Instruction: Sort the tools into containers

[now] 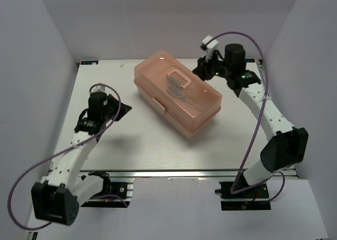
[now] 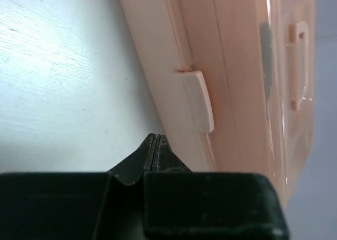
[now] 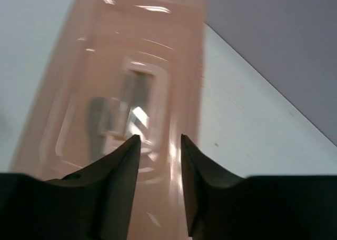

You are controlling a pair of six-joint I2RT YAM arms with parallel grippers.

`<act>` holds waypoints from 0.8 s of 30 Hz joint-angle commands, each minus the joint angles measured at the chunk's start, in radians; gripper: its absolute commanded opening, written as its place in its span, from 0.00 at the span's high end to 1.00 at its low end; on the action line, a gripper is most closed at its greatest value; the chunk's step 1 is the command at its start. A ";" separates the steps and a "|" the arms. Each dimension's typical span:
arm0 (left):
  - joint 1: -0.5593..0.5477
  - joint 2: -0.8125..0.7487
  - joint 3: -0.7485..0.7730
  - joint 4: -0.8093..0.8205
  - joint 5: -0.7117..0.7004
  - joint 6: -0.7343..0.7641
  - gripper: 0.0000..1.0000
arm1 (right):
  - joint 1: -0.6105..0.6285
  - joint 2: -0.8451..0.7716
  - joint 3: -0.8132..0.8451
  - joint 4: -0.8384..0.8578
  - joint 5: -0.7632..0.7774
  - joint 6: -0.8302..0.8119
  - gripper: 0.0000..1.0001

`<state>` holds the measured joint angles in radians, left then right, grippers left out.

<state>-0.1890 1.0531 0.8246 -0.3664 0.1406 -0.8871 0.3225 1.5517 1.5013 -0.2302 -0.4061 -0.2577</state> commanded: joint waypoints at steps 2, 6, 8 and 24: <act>0.003 -0.174 -0.077 -0.003 -0.079 0.019 0.85 | 0.208 -0.005 0.040 -0.063 -0.048 -0.146 0.58; 0.003 -0.290 -0.104 -0.063 -0.127 0.013 0.52 | 0.312 0.079 0.085 -0.101 0.051 -0.149 0.36; 0.003 -0.346 -0.104 -0.104 -0.163 0.017 0.46 | 0.339 0.114 0.111 -0.119 0.093 -0.132 0.35; 0.005 -0.507 -0.142 -0.220 -0.210 -0.007 0.43 | 0.403 0.309 0.188 -0.211 0.504 -0.153 0.67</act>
<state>-0.1890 0.5526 0.6804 -0.5686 -0.0479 -0.8917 0.7189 1.8214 1.7092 -0.3496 -0.1078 -0.3809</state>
